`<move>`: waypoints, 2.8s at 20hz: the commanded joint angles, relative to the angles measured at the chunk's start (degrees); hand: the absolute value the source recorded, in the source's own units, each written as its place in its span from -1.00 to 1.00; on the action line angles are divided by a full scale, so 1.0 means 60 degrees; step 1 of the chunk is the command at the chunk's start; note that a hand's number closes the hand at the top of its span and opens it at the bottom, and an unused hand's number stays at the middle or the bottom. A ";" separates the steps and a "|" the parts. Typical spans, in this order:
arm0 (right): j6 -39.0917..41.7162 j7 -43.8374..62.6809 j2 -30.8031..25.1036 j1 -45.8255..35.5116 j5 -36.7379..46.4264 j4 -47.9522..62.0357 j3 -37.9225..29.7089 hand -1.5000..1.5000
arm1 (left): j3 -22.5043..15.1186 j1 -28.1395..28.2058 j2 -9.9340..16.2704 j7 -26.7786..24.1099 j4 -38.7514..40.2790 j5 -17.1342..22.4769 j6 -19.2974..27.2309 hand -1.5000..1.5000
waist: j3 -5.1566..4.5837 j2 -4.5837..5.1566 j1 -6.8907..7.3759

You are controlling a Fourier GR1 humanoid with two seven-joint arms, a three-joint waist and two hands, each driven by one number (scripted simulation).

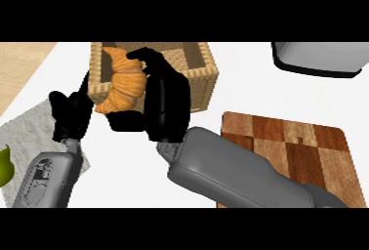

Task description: Pick the croissant from the cutting board and place it in the basket

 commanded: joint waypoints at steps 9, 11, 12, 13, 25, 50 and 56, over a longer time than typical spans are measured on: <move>0.0190 0.2724 0.0040 -0.3983 -0.0106 0.3646 -0.0490 1.00 | 0.0022 -0.0326 -0.0013 0.0071 0.0112 -0.0023 0.0031 0.00 | -0.0003 0.0120 0.0043; 0.0138 0.2913 0.0040 -0.4104 -0.0499 0.3959 -0.0189 1.00 | 0.0005 -0.0262 -0.0092 -0.0094 0.0230 0.0011 -0.0003 0.00 | -0.0007 0.0184 0.0147; -0.0036 0.2763 0.0040 -0.4133 -0.0571 0.4320 -0.0246 1.00 | -0.0003 -0.0330 -0.0121 -0.0002 0.0077 0.0026 0.0037 0.00 | 0.0001 0.0213 0.0191; 0.0014 0.2798 0.0040 -0.4305 -0.0586 0.4553 -0.0145 1.00 | -0.0053 -0.0336 -0.0254 -0.0211 0.0357 -0.0145 0.0228 0.00 | -0.0003 0.0240 0.0048; -0.0218 0.2390 0.0040 -0.4528 -0.2205 0.6431 0.0235 1.00 | 0.0181 -0.0238 -0.0002 -0.0208 0.0151 0.0143 -0.0084 0.00 | 0.0025 0.0278 -0.0027; 0.3652 0.0370 0.0042 -0.5691 -0.2086 0.8072 0.3546 1.00 | 0.0525 -0.0337 0.0192 -0.0126 0.0129 0.0162 0.0048 0.00 | 0.0036 0.0249 -0.0480; 0.4856 0.0317 0.0041 -0.5706 -0.2891 0.8539 0.3071 1.00 | 0.0231 0.0325 0.0081 -0.0035 -0.0475 0.0008 0.0058 0.00 | 0.0040 0.0235 -0.0367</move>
